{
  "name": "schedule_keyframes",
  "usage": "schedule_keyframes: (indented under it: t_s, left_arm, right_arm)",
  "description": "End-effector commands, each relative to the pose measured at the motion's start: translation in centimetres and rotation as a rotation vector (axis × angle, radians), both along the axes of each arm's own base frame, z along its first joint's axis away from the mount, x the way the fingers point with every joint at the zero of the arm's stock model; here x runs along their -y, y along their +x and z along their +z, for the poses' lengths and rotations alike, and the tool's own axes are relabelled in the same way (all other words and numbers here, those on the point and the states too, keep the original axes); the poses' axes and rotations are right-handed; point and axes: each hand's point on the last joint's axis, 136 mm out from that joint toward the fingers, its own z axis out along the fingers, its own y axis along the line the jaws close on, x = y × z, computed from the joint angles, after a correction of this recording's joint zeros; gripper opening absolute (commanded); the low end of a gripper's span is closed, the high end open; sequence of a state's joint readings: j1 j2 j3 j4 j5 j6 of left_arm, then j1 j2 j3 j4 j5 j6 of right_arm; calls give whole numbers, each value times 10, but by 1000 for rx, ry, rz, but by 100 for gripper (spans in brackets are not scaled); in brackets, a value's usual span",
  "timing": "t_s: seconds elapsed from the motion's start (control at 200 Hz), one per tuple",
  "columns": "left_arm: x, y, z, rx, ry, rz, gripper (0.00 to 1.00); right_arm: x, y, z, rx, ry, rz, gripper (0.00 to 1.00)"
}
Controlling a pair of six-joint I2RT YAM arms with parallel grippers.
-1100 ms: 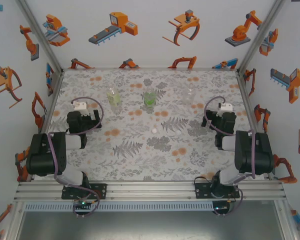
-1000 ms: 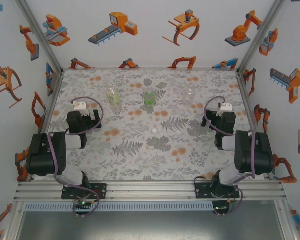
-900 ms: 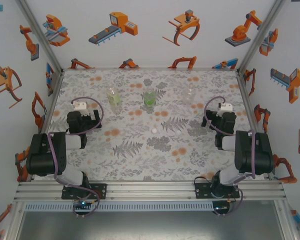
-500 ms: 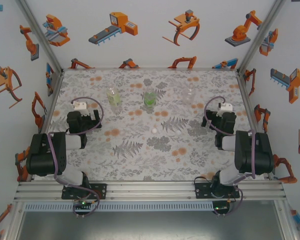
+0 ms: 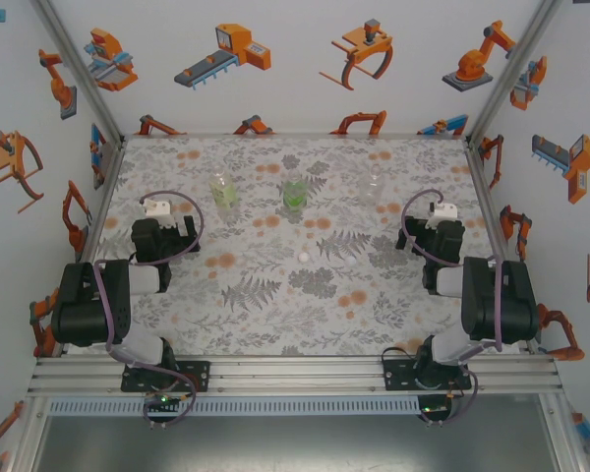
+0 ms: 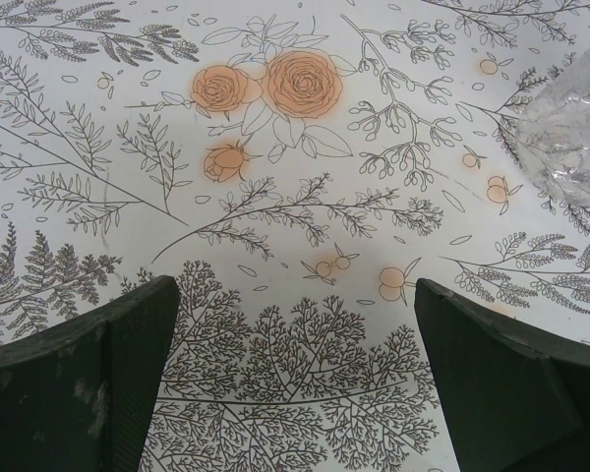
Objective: Screw on the bottle caps
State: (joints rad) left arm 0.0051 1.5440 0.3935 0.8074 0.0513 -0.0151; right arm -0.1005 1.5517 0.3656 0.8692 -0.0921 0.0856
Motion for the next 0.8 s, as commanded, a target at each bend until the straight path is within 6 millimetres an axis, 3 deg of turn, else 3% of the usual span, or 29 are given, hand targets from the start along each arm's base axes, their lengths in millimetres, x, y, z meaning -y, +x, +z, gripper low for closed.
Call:
schedule_keyframes:
  t_s: [0.0,0.371,0.561,0.791]
  left_arm:
    - [7,7,20,37,9,-26,97]
    - [16,-20,57,5,52,-32,97]
    - [22,-36,94,-4,25,-59,97]
    - [26,-62,119,-93,-47,-61,97]
  right_arm:
    - [-1,4,21,57,-6,-4,99]
    - [-11,-16,50,-22,-3,36,96]
    - [-31,-28,59,-54,0,106,95]
    - [-63,-26,66,-69,-31,214,98]
